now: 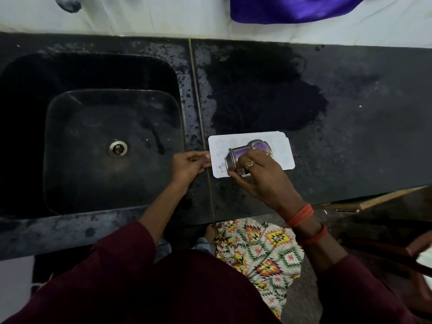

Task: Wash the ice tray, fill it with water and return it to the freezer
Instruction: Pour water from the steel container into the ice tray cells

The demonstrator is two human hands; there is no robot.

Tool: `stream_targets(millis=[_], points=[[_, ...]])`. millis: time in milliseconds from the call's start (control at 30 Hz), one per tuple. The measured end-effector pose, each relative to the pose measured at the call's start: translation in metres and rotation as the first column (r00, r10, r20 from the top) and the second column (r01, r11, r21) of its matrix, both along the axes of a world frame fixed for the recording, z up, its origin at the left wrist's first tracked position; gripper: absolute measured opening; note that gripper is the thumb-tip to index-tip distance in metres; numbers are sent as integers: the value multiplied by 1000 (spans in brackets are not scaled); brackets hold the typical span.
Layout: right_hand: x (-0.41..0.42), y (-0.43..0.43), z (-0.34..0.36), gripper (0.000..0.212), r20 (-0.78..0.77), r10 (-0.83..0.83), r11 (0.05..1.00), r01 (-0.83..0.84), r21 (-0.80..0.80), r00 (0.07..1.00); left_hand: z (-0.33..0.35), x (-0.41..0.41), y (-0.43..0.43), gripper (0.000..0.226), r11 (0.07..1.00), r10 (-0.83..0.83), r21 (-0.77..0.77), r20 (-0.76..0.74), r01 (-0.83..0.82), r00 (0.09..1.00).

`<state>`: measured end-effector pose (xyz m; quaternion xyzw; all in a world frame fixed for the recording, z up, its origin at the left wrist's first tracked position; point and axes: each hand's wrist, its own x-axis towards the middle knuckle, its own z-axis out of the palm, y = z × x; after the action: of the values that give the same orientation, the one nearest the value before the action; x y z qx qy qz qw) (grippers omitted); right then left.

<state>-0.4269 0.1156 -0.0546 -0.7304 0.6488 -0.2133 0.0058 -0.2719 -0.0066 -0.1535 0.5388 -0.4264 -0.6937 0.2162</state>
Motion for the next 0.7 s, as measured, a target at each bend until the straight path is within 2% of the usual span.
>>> stream_targets(millis=[467, 700], points=[[6, 0, -1, 21, -33, -8, 1000, 7, -16, 999, 4, 0, 1, 17, 1000, 10, 20, -13, -10, 1000], [9, -1, -5, 23, -57, 0, 999, -2, -37, 998, 4, -1, -1, 8, 999, 8, 32, -11, -8, 1000]])
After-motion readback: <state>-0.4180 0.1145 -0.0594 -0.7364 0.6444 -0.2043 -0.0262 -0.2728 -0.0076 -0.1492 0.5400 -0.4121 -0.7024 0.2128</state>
